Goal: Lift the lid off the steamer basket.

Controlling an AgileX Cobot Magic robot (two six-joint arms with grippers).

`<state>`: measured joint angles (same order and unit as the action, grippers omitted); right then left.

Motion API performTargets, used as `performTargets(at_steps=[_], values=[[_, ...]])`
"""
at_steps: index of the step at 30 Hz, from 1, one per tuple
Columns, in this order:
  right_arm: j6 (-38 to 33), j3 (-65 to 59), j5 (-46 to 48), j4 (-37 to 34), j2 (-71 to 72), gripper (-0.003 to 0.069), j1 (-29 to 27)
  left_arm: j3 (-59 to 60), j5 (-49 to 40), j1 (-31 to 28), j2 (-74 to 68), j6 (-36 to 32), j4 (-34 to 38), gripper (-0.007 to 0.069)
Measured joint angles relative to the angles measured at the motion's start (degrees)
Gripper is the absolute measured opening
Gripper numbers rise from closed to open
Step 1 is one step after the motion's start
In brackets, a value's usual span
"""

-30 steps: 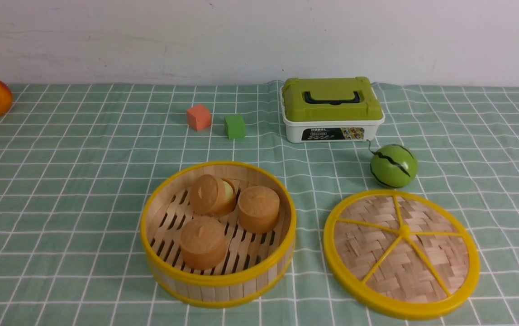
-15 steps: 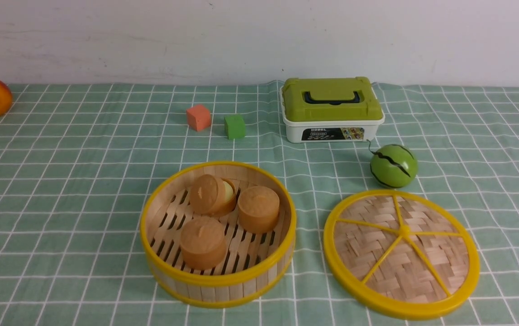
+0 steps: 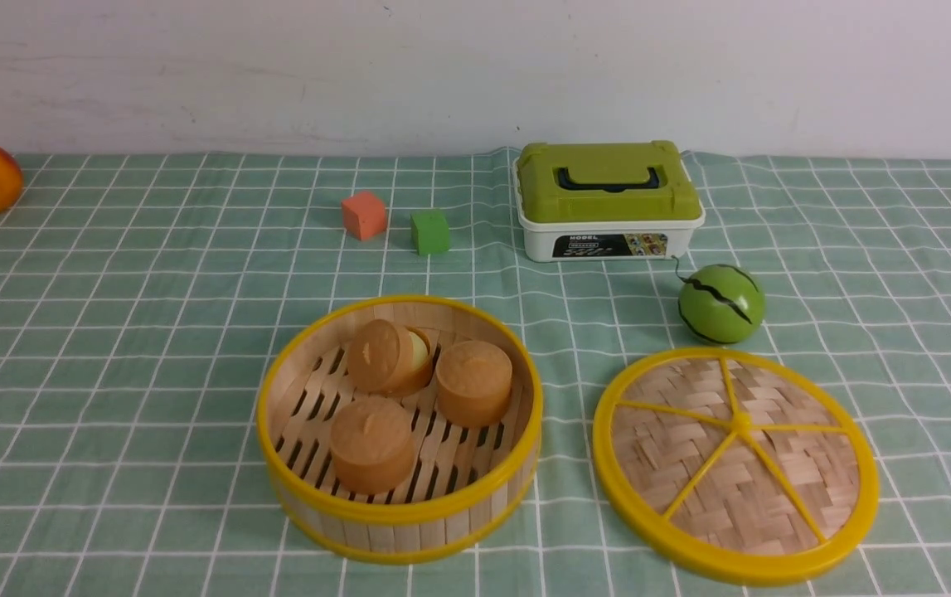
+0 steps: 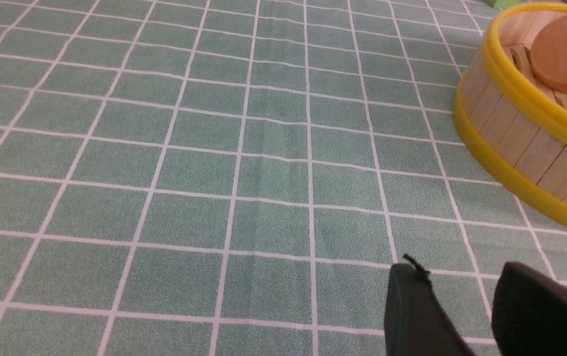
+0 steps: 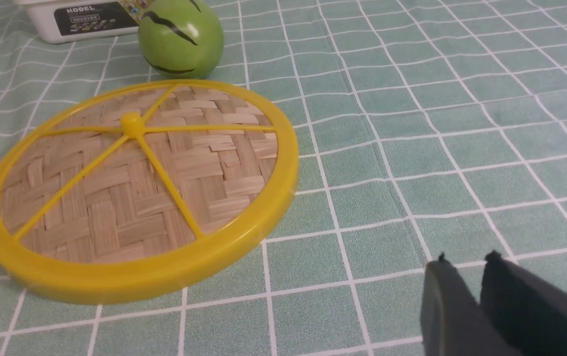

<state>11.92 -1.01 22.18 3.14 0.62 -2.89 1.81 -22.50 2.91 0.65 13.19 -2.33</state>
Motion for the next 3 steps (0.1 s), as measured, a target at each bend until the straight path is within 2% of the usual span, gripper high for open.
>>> performTargets(at_steps=[3], values=[[0.0, 0.0, 0.0, 0.0, 0.0, 0.0093, 0.0, 0.0, 0.0, 0.0, 0.0, 0.0, 0.0, 0.0239]])
